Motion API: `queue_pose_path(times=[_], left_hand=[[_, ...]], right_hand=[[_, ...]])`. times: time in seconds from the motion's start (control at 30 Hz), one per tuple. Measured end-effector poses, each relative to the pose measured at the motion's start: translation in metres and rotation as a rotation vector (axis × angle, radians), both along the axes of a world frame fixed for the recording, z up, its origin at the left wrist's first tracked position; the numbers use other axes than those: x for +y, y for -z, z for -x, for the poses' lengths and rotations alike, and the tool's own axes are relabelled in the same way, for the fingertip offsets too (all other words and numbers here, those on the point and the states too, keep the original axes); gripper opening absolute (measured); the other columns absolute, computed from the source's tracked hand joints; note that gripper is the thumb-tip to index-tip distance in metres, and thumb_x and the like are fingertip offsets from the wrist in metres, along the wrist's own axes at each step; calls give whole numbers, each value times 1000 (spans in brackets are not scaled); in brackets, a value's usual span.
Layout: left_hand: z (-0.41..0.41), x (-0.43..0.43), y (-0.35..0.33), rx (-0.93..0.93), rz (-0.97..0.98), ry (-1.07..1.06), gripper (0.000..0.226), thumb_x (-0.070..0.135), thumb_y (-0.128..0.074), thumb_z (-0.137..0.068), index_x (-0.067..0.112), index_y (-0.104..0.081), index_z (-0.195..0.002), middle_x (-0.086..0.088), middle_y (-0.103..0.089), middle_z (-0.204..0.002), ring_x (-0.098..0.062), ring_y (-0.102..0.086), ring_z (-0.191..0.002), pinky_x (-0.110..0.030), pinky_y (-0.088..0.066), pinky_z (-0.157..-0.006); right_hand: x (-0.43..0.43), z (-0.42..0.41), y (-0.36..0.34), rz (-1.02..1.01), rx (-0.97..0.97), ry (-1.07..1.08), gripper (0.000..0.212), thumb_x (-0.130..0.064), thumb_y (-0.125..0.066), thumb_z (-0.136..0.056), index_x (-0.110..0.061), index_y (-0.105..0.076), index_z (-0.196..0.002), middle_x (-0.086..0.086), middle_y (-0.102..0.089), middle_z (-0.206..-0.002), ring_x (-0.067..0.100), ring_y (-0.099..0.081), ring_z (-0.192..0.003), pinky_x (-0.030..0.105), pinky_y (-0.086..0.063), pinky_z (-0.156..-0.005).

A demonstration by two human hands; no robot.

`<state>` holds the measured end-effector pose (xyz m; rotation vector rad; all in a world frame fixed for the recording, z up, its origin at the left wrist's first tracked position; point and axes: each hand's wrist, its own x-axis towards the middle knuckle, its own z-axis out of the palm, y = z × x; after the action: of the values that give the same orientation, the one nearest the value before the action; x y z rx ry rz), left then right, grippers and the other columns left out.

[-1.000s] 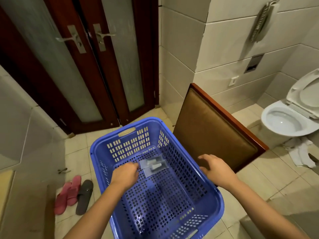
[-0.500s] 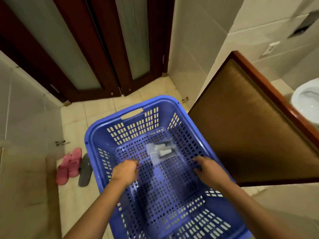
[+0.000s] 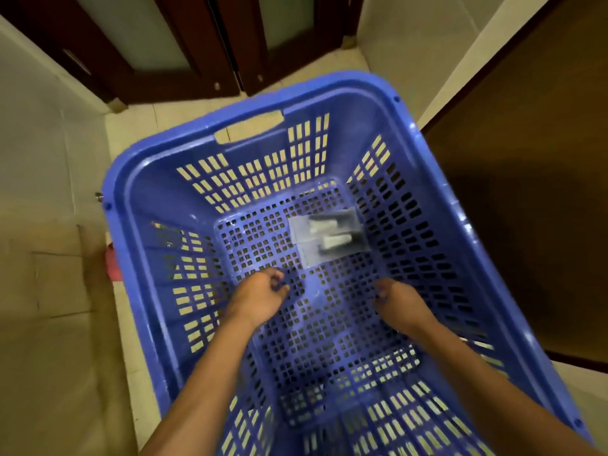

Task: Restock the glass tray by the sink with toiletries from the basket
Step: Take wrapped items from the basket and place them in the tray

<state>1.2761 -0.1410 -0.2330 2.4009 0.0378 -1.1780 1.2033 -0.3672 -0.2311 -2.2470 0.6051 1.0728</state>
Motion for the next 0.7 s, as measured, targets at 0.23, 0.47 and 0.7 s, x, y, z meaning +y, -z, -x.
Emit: queue_pose_path(times=[0.23, 0.47, 0.7], left_hand=[[-14, -25, 47, -169, -198, 246, 34, 24, -45, -99, 17, -47, -131, -8, -57, -122, -28, -60, -88, -36, -49, -66], [-16, -44, 79, -415, -98, 513, 42, 21, -39, -100, 20, -33, -141, -1, -38, -141, -24, -43, -123, -35, -44, -93], [-23, -62, 98, -574, -185, 789, 56, 7, -40, -96, 11, -17, -147, -10, -27, -147, -32, -30, -132, -42, -22, -110]], right_hand=[[1, -15, 55, -130, 57, 286, 29, -7, -45, -97, -3, -48, -125, 9, -46, -72, 20, -31, -54, 29, -34, -55], [9, -22, 74, -144, 61, 353, 31, -14, -43, -98, -11, -49, -128, 6, -54, -80, 13, -36, -53, 19, -30, -44], [13, -22, 77, -124, -11, 325, 32, -12, -39, -99, -10, -47, -130, 4, -38, -62, 15, -26, -48, 22, -23, -44]])
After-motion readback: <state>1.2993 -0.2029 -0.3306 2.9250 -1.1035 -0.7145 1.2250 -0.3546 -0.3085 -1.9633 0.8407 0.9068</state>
